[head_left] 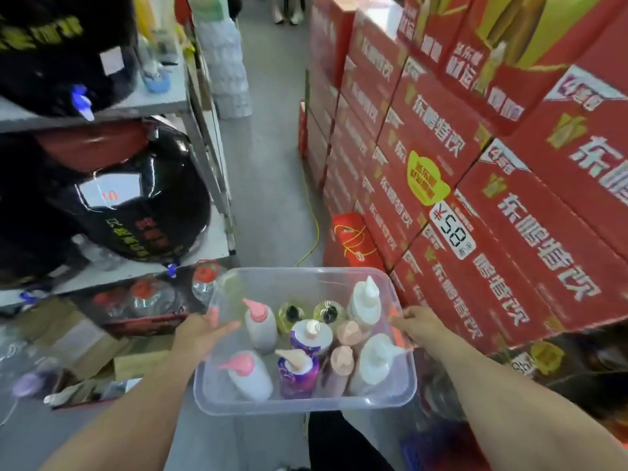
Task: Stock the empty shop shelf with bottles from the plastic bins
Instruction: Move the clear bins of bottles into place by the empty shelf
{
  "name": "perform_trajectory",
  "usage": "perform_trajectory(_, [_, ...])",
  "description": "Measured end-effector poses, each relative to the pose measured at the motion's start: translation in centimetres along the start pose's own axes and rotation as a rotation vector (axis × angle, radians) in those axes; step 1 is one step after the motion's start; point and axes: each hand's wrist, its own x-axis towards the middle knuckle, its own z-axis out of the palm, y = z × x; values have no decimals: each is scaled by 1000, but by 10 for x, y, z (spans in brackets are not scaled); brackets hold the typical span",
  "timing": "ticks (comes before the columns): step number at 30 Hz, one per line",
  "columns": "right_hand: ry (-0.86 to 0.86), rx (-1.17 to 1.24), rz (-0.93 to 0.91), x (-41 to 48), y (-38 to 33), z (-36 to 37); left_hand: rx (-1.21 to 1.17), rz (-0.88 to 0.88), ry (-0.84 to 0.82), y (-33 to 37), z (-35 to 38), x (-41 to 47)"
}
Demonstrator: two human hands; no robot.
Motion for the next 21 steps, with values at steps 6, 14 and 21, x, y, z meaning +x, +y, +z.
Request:
perform_trajectory(6, [-52, -172, -105, 103, -90, -21, 11, -89, 93, 50, -4, 50])
perform_trajectory(14, [-34, -188, -188, 198, -188, -57, -26, -38, 124, 145, -14, 122])
perform_trajectory(21, [33, -158, -141, 264, -264, -68, -51, -21, 94, 228, -30, 225])
